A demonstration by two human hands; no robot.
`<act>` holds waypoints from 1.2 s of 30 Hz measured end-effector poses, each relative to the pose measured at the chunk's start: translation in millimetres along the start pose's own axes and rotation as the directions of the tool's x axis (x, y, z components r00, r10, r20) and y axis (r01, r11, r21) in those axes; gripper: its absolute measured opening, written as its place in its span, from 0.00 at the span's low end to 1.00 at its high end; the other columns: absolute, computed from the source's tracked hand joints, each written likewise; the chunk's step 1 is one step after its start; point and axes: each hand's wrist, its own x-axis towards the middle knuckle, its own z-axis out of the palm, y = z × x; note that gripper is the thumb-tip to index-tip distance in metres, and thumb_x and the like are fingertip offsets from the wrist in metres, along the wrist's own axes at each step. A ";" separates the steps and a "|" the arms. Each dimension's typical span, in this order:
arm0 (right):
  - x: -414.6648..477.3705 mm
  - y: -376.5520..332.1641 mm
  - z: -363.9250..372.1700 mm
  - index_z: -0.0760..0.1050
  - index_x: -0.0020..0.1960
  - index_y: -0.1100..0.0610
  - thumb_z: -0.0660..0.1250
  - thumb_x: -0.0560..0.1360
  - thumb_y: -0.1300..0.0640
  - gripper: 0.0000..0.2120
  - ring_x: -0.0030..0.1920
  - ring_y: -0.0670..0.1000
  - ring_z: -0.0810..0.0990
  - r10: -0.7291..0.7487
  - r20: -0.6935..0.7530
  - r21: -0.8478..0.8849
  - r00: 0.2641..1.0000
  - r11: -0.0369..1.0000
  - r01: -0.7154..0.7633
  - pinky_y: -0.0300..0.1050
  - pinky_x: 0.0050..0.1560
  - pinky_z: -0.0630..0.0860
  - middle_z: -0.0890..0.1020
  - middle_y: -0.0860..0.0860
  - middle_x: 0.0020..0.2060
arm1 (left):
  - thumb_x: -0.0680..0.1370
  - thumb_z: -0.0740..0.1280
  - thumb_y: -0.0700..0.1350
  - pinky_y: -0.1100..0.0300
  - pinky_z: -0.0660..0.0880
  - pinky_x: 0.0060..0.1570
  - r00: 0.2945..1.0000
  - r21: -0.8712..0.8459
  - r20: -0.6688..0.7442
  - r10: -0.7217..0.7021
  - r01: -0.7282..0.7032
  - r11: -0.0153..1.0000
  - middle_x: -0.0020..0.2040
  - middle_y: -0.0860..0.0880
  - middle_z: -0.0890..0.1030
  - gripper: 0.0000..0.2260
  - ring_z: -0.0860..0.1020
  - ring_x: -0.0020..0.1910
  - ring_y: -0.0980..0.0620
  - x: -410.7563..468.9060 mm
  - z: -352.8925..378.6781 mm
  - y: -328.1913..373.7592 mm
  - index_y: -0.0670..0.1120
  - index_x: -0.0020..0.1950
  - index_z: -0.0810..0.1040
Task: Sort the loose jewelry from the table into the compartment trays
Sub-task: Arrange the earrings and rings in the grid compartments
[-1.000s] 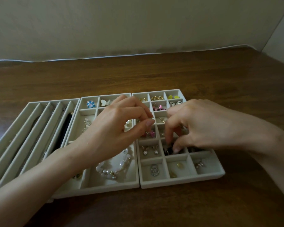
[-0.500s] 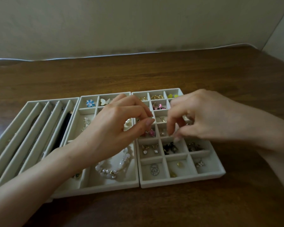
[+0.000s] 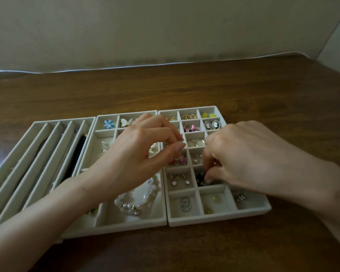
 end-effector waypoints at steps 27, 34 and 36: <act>-1.0 -13.6 3.4 0.73 0.53 0.49 0.64 0.78 0.53 0.04 0.44 0.46 0.71 0.113 0.018 0.000 0.993 0.994 -0.113 0.38 0.43 0.65 0.66 0.43 0.35 | 0.75 0.62 0.54 0.64 0.70 0.51 0.998 -0.028 0.036 0.056 -0.055 0.998 0.50 0.58 0.78 0.10 0.74 0.52 0.56 -1.2 2.2 3.6 0.52 0.42 0.79; -2.6 -1.7 -7.2 0.78 0.50 0.45 0.67 0.76 0.49 0.04 0.45 0.43 0.72 0.137 0.140 0.066 0.981 0.987 -0.148 0.36 0.39 0.67 0.76 0.41 0.43 | 0.71 0.58 0.41 0.66 0.65 0.55 0.953 0.025 0.225 0.201 -0.212 0.977 0.58 0.53 0.73 0.14 0.67 0.56 0.58 -5.4 3.2 6.1 0.52 0.50 0.80; -1.9 -0.1 -7.8 0.78 0.47 0.44 0.67 0.75 0.50 0.02 0.40 0.41 0.70 0.122 0.168 0.088 0.978 0.987 -0.138 0.34 0.36 0.64 0.73 0.40 0.38 | 0.69 0.57 0.39 0.64 0.64 0.57 0.944 0.047 0.254 0.211 -0.230 0.972 0.60 0.53 0.72 0.17 0.66 0.57 0.58 -5.9 4.0 5.7 0.53 0.51 0.80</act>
